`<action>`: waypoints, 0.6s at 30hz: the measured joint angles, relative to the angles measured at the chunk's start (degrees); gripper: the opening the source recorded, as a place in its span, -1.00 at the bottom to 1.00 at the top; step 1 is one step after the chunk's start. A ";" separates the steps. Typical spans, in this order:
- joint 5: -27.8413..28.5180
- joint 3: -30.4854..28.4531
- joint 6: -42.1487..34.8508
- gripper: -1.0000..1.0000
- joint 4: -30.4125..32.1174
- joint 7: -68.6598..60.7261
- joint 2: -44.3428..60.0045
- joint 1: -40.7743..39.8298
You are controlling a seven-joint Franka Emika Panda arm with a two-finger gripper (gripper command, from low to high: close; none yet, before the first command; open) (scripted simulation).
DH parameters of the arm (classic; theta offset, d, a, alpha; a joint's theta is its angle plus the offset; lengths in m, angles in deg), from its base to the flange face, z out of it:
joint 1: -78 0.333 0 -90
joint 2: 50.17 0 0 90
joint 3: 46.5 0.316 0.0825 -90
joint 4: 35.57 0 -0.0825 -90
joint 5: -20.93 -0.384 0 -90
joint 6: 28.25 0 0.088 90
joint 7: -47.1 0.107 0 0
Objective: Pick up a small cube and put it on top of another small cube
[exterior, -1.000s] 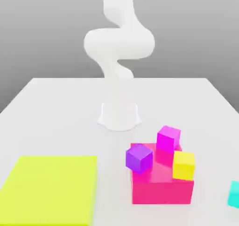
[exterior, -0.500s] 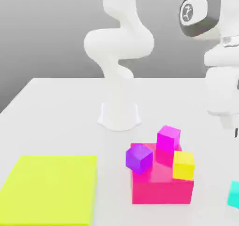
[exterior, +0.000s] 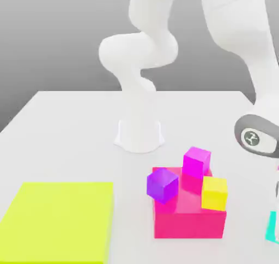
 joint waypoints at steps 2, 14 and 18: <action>0.01 0.01 -0.02 -1.00 0.00 0.01 0.00 -0.01; -12.08 2.99 -9.12 -1.00 3.86 1.52 -16.31 -6.23; -18.38 0.89 -12.12 -1.00 7.37 8.34 -24.68 -9.37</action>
